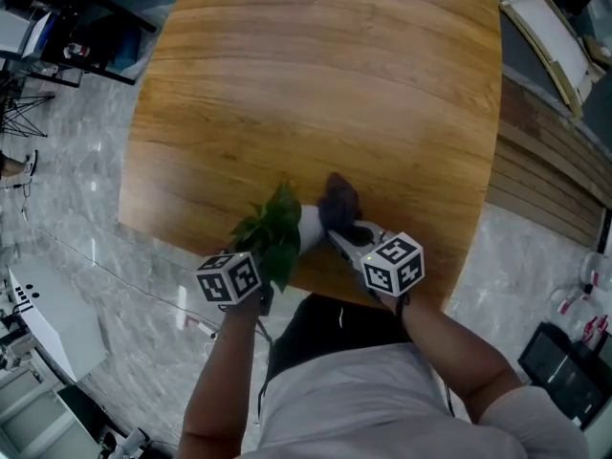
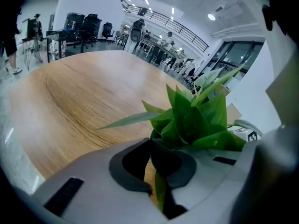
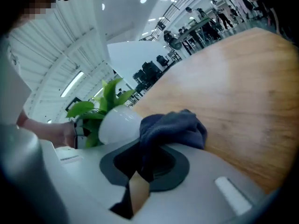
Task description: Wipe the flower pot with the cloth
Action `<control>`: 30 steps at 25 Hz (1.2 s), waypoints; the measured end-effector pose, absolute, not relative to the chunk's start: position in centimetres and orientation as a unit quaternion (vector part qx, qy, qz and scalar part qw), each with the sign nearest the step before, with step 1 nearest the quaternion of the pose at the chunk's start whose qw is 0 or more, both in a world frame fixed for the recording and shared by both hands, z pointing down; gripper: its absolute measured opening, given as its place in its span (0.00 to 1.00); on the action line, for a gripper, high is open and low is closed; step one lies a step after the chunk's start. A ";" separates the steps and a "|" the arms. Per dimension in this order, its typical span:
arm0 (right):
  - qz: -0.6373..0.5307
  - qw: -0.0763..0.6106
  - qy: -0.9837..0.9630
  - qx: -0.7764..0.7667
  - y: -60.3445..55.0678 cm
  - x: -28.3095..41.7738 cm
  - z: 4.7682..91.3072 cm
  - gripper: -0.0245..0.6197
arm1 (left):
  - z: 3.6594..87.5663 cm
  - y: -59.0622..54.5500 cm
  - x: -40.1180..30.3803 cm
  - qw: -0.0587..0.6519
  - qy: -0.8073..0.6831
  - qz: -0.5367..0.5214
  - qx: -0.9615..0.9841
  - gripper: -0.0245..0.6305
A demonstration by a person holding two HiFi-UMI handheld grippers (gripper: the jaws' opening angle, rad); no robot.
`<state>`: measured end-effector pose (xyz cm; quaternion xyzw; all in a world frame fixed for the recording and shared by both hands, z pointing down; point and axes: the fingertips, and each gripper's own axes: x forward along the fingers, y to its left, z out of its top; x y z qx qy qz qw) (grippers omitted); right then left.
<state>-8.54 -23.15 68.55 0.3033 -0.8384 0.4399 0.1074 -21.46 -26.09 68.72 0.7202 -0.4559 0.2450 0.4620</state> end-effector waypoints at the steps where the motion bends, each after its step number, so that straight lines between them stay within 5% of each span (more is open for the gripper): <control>1: 0.428 0.096 -0.850 0.293 -23.1 -9.3 66.7 0.09 | 68.8 -26.0 -21.5 0.468 -0.457 0.241 0.717 0.07; 7: 0.378 0.038 -0.896 0.229 -21.9 -13.1 59.9 0.09 | 68.7 -25.8 -21.5 0.479 -0.461 0.235 0.709 0.07; 14: 0.442 0.120 -0.831 0.315 -22.6 -7.4 70.3 0.09 | 68.2 -26.0 -21.2 0.480 -0.463 0.230 0.709 0.06; 30: 0.225 0.098 -0.887 0.392 -24.9 -0.2 55.2 0.09 | 65.2 -26.6 -16.9 0.444 -0.450 0.238 0.737 0.07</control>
